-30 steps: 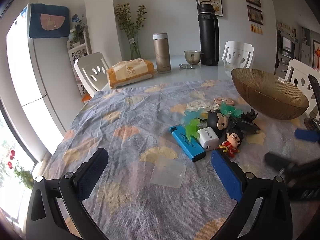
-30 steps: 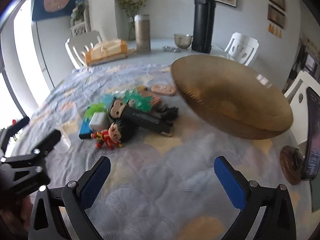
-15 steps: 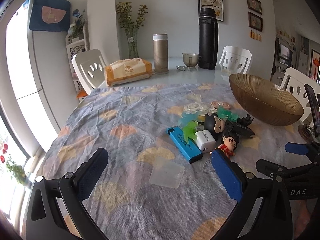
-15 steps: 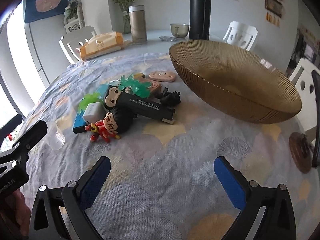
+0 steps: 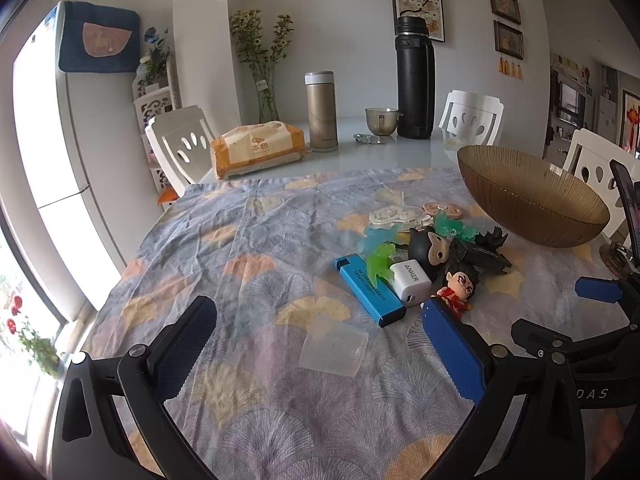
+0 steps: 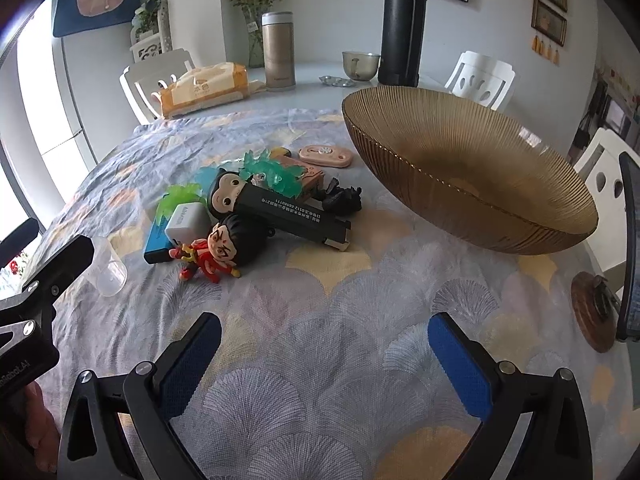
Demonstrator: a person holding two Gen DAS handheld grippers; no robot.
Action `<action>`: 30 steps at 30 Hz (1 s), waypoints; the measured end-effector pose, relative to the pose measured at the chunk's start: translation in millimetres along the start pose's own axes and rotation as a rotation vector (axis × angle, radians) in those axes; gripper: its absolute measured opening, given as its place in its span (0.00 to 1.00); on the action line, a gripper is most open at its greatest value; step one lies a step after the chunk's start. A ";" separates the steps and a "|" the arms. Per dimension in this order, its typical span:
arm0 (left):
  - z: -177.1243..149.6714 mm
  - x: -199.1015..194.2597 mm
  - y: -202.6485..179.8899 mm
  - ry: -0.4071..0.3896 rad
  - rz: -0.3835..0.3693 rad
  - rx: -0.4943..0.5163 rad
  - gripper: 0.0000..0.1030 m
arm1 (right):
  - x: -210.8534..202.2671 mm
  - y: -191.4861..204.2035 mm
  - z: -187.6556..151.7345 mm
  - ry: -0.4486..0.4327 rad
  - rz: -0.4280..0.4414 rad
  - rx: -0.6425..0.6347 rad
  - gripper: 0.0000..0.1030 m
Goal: Organize rigid objects
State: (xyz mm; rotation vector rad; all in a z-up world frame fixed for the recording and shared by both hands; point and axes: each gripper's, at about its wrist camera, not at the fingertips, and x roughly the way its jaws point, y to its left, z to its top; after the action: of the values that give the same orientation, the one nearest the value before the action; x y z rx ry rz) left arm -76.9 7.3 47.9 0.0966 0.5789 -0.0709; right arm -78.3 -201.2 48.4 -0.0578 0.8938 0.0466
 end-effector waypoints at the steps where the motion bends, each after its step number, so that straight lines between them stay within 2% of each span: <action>1: 0.1 0.0 -0.2 0.000 0.000 0.000 1.00 | 0.2 -0.1 0.2 0.002 0.000 0.000 1.00; 25: 0.7 1.0 -1.6 0.002 -0.008 -0.006 1.00 | -2.3 0.1 1.0 -0.007 -0.006 -0.003 1.00; 27: 2.2 7.6 -2.3 0.056 -0.033 -0.016 1.00 | -10.6 -8.0 0.2 -0.038 0.006 0.038 1.00; 30: 0.9 19.8 -3.6 0.194 -0.151 -0.001 1.00 | -22.8 -23.0 0.1 -0.041 0.050 0.078 1.00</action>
State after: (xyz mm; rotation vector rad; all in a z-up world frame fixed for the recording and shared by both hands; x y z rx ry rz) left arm -60.2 2.9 37.5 0.0593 0.7799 -0.2095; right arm -91.0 -224.5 67.0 0.0379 0.8548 0.0591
